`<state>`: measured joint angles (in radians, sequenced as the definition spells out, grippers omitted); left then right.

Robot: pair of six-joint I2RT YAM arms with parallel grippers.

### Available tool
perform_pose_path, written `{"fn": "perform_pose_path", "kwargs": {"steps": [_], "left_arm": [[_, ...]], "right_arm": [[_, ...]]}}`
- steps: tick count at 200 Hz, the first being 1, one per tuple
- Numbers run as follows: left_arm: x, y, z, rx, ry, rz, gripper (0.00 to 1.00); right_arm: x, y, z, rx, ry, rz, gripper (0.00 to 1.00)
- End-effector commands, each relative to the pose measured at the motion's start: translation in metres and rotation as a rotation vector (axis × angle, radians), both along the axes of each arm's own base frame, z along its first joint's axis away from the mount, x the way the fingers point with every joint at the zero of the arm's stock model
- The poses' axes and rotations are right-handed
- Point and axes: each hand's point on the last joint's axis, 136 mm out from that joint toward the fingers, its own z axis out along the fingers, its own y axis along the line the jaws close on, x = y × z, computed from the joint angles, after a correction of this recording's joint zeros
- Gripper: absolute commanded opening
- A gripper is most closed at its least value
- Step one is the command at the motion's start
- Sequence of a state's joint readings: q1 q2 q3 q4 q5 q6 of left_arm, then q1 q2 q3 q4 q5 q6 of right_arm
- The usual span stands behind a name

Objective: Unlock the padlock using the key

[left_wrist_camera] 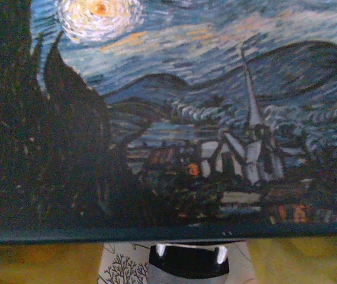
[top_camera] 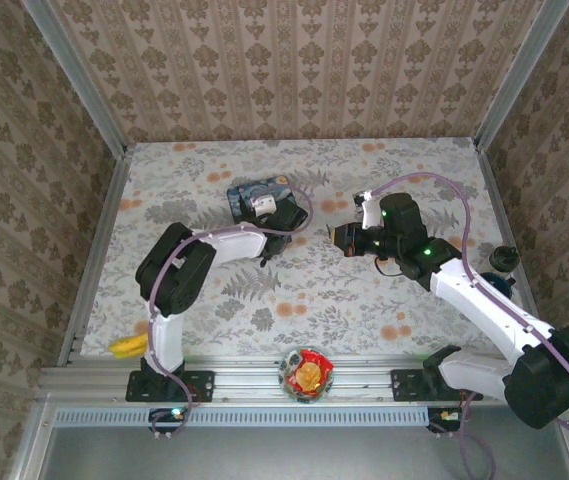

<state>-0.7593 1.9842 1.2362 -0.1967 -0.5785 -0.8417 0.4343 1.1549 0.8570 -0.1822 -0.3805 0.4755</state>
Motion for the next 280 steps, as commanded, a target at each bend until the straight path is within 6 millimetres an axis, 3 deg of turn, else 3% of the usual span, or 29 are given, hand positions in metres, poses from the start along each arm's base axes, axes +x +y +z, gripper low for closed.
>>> {"fn": "perform_pose_path", "kwargs": {"steps": [1, 19, 90, 186, 251, 280], "left_arm": [[0.003, 0.004, -0.001, 0.039, -0.013, 0.019, 0.61], [0.005, 0.002, -0.003, 0.044, -0.015, 0.006, 0.53], [0.013, -0.004, -0.011, 0.044, 0.001, -0.031, 0.60], [0.023, -0.006, -0.022, 0.068, 0.014, -0.061, 0.54], [0.028, -0.014, -0.012, 0.044, 0.000, -0.105, 0.22], [0.018, -0.018, -0.006, -0.018, 0.034, -0.119, 0.18]], "right_arm": [[0.000, 0.002, 0.004, 0.021, -0.008, 0.011, 0.00], [0.000, 0.002, 0.003, 0.020, -0.004, 0.012, 0.00], [0.003, 0.004, 0.006, 0.027, -0.010, 0.015, 0.00], [0.005, 0.006, 0.004, 0.030, -0.002, 0.019, 0.00], [0.007, 0.005, -0.003, 0.021, 0.007, 0.007, 0.00], [0.004, 0.001, -0.014, 0.004, 0.027, -0.003, 0.00]]}}
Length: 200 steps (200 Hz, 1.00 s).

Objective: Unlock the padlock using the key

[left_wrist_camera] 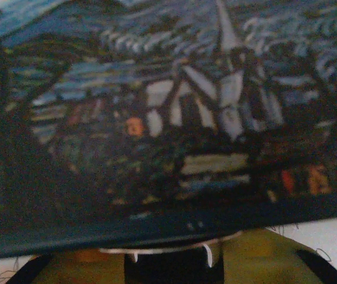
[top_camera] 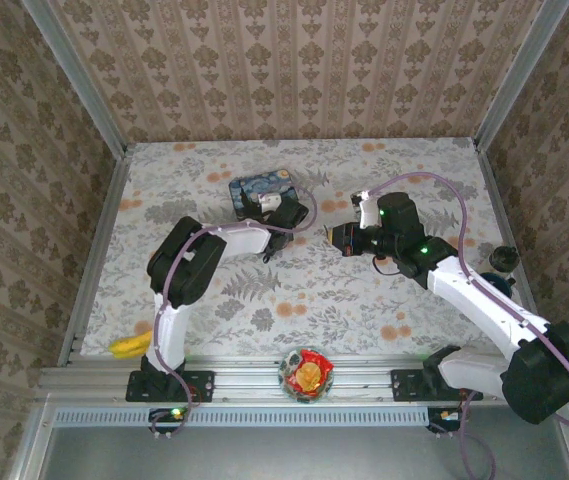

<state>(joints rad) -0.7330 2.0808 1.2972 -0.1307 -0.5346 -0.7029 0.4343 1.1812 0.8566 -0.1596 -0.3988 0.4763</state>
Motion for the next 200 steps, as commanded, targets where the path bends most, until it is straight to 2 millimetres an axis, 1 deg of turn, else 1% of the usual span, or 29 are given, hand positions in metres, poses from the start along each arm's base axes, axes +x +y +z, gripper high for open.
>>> {"fn": "perform_pose_path", "kwargs": {"steps": [1, 19, 41, 67, 94, 128, 137, 142, 144, 149, 185, 200], "left_arm": [[-0.004, -0.007, 0.013, -0.068, 0.025, -0.021, 0.18], [-0.016, -0.010, 0.015, -0.132, 0.085, -0.004, 0.16], [-0.032, -0.020, 0.020, -0.236, 0.153, 0.003, 0.16], [-0.045, -0.029, 0.030, -0.314, 0.176, 0.011, 0.16], [-0.060, -0.040, 0.034, -0.408, 0.215, 0.036, 0.15], [-0.077, -0.064, 0.034, -0.598, 0.286, 0.046, 0.15], [-0.079, -0.067, 0.034, -0.629, 0.296, 0.052, 0.14], [-0.080, -0.067, 0.033, -0.642, 0.301, 0.054, 0.14], [-0.081, -0.067, 0.033, -0.646, 0.302, 0.056, 0.14], [-0.081, -0.068, 0.034, -0.654, 0.304, 0.058, 0.14], [-0.084, -0.070, 0.035, -0.685, 0.315, 0.059, 0.14], [-0.085, -0.072, 0.035, -0.693, 0.325, 0.054, 0.14]], "right_arm": [[0.001, -0.003, -0.011, -0.004, 0.020, -0.018, 0.00], [-0.001, -0.006, -0.021, -0.004, 0.030, -0.034, 0.00], [-0.004, -0.010, -0.044, -0.010, 0.062, -0.057, 0.00], [-0.009, -0.009, -0.069, -0.005, 0.096, -0.059, 0.00], [-0.016, 0.000, -0.097, -0.029, 0.126, -0.039, 0.00], [-0.022, 0.014, -0.127, -0.041, 0.133, -0.018, 0.00], [-0.022, 0.019, -0.132, -0.049, 0.127, -0.016, 0.00], [-0.022, 0.022, -0.130, -0.045, 0.113, -0.012, 0.00], [-0.022, 0.022, -0.137, -0.057, 0.125, -0.014, 0.00], [-0.022, 0.024, -0.142, -0.062, 0.127, -0.013, 0.00], [-0.013, 0.037, -0.152, -0.045, 0.100, -0.022, 0.00], [-0.008, 0.039, -0.156, -0.045, 0.099, -0.030, 0.00]]}}
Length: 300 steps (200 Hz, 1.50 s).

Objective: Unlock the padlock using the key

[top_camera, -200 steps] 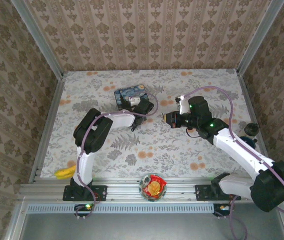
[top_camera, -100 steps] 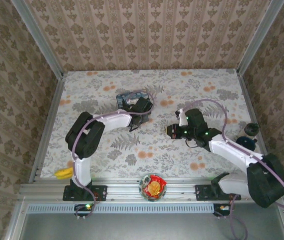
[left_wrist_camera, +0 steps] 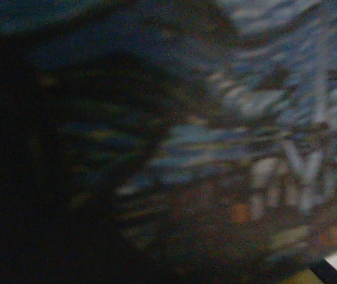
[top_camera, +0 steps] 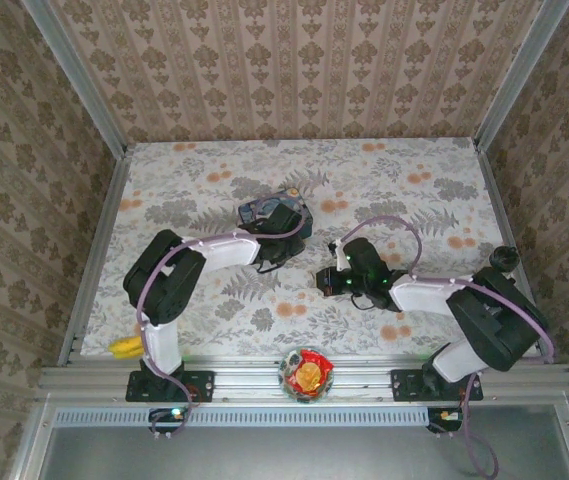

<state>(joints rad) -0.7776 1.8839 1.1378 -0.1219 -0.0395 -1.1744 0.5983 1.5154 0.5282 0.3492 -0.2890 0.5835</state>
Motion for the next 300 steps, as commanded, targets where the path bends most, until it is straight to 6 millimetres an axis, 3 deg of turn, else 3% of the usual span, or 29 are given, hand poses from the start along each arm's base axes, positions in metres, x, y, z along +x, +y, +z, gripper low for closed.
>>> {"fn": "perform_pose_path", "kwargs": {"steps": [1, 91, 126, 300], "left_arm": [[-0.002, -0.011, 0.020, -0.091, 0.001, 0.004, 0.14], [-0.009, -0.010, 0.017, -0.070, 0.026, -0.037, 0.13], [-0.011, -0.009, 0.015, -0.067, 0.033, -0.041, 0.13], [-0.011, -0.011, 0.014, -0.076, 0.043, -0.053, 0.13]], "right_arm": [[0.019, 0.006, 0.007, 0.032, -0.075, -0.045, 0.00], [0.035, 0.016, -0.002, 0.034, -0.044, -0.048, 0.00], [0.040, 0.022, 0.003, 0.058, -0.047, -0.043, 0.00], [0.055, 0.024, 0.005, 0.076, -0.058, -0.049, 0.00]]}}
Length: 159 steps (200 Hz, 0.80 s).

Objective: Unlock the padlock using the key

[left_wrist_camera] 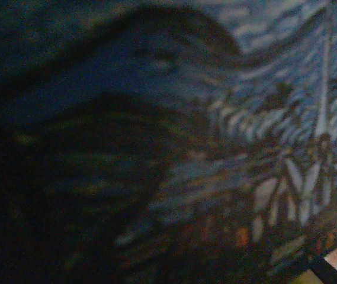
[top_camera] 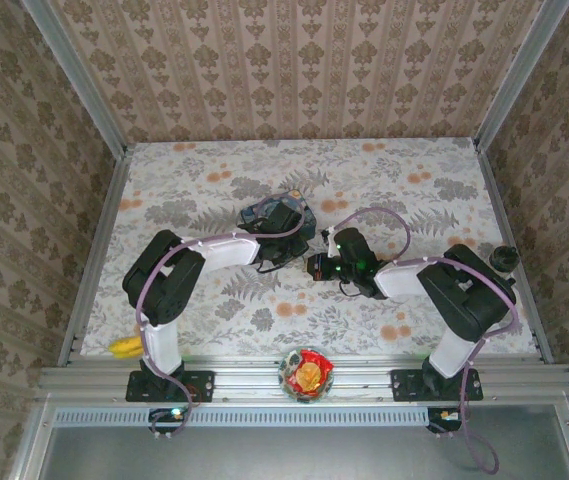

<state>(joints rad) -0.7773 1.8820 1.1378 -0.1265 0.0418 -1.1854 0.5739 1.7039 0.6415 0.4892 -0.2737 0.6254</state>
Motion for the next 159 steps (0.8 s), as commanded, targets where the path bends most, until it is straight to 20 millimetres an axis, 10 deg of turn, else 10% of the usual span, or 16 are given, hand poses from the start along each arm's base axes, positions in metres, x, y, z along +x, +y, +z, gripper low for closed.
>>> {"fn": "perform_pose_path", "kwargs": {"steps": [1, 159], "left_arm": [[-0.0009, -0.0020, 0.0136, -0.027, -0.010, -0.015, 0.13], [-0.0038, -0.0044, 0.0099, -0.044, 0.012, -0.020, 0.13]], "right_arm": [[0.0088, 0.0076, 0.0083, 0.028, -0.026, 0.013, 0.00], [0.0180, 0.0133, 0.0161, 0.059, -0.058, 0.012, 0.00]]}}
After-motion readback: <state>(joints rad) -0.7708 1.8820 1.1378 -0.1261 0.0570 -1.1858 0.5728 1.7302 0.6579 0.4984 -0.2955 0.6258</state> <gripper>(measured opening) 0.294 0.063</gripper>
